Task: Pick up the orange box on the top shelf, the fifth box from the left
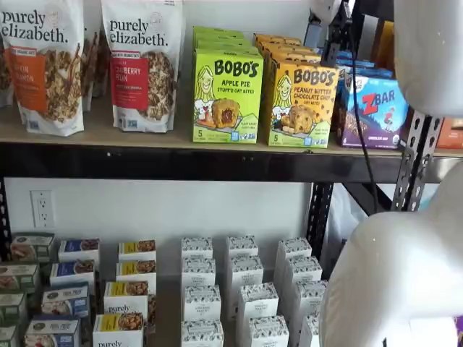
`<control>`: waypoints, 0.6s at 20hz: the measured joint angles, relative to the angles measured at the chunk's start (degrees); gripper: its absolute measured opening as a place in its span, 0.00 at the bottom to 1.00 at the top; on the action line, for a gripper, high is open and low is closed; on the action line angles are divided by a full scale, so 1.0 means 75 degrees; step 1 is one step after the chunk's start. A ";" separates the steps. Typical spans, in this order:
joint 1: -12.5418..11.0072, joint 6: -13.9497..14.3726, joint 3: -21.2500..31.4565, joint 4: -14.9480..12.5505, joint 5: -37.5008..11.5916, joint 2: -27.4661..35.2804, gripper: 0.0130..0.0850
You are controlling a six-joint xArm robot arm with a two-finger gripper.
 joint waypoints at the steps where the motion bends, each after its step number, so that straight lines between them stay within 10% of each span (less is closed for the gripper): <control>1: 0.0009 0.0010 -0.0067 0.0001 0.0034 0.0063 1.00; 12: 0.0045 -0.0038 -0.0503 -0.0239 -0.0186 0.0645 1.00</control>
